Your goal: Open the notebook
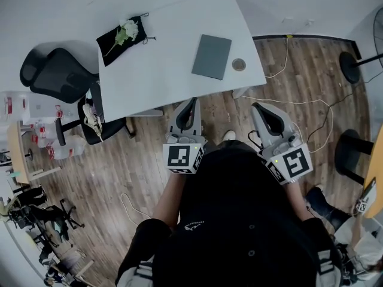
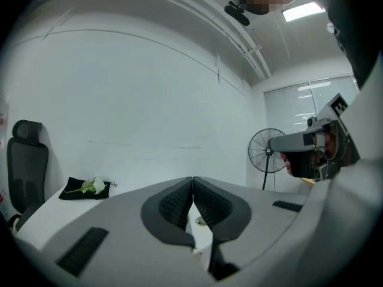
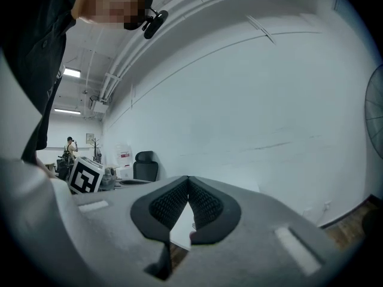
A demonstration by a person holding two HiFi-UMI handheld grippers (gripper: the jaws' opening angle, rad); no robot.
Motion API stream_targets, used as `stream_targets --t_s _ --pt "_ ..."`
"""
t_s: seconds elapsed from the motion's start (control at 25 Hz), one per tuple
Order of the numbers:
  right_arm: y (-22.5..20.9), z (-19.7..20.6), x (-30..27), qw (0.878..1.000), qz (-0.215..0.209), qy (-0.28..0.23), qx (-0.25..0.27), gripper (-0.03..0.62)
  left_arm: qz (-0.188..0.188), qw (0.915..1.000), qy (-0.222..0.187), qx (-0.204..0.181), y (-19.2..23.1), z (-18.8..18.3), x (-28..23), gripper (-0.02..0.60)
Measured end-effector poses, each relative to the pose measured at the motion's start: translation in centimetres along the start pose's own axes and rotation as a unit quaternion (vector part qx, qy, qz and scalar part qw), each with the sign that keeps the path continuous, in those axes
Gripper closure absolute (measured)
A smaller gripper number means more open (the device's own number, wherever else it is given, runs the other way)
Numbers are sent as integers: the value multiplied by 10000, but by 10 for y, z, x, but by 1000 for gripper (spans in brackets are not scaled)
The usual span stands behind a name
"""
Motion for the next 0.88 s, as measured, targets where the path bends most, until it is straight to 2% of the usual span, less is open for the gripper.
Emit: stream_targets --t_s 0.4,0.64,0.88 --pt "-9 3 9 9977 666 -5 -77 589 123 9984 554 -54 22 36 -40 575" --pt "-17 2 3 9942 1063 78 -158 589 325 9946 961 -203 36 60 -71 575" --pt "-22 4 -24 9904 1347 215 -216 589 493 9882 1445 95 64 88 -106 575"
Point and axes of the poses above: the fingertips, and each gripper's own axes: x backward along the fingers, y to its left, z out of its underside, the point moved 8 cm from there along x, backward along the fingers, and after that the axes turned 11 degrees about -z, right-handed, at the moved point
